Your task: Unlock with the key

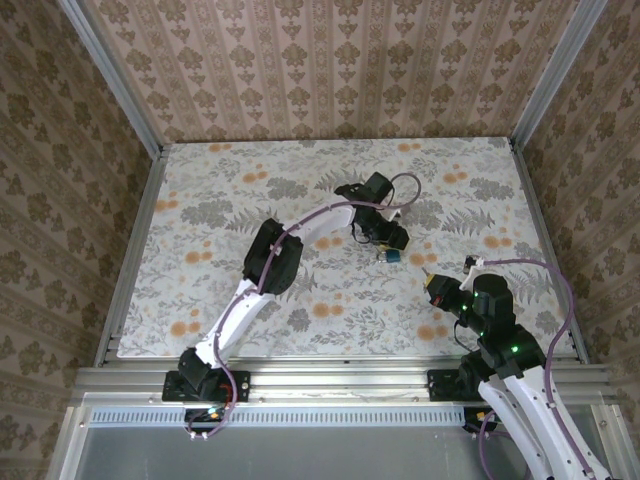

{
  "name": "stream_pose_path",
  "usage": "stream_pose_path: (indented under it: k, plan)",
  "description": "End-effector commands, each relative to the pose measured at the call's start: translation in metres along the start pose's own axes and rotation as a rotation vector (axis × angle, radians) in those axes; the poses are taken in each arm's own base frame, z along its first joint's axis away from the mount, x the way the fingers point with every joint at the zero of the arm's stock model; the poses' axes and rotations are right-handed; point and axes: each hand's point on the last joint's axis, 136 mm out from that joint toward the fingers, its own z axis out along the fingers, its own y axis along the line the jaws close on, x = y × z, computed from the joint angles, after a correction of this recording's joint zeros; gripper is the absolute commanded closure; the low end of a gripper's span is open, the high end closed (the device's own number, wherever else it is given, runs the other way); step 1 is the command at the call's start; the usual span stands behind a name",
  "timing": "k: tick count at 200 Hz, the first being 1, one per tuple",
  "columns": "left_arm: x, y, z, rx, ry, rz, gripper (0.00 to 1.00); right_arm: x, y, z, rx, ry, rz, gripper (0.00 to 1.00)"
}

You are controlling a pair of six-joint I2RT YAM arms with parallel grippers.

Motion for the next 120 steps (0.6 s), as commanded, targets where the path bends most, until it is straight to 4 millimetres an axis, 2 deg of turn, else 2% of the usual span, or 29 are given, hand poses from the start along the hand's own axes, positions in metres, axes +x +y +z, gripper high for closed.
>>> stream_pose_path:
  k: [1, 32, 69, 98, 120]
  plan:
    - [0.02, -0.014, -0.009, 0.0, 0.06, 0.012, 0.54, -0.001, -0.005, 0.002, 0.013, -0.013, 0.017, 1.0]
    - [0.012, -0.031, -0.011, 0.039, 0.04, 0.032, 0.53, -0.002, -0.005, 0.002, 0.014, -0.014, 0.023, 1.0]
    - [0.002, -0.038, -0.009, 0.06, 0.008, 0.012, 0.47, -0.003, -0.005, 0.001, 0.014, -0.016, 0.023, 1.0]
    - [0.008, -0.037, 0.002, 0.061, 0.044, -0.006, 0.46, -0.003, -0.004, 0.001, 0.012, -0.019, 0.022, 1.0]
    - [0.016, -0.039, 0.008, 0.065, 0.082, -0.013, 0.49, -0.004, -0.005, 0.001, 0.015, -0.021, 0.023, 1.0]
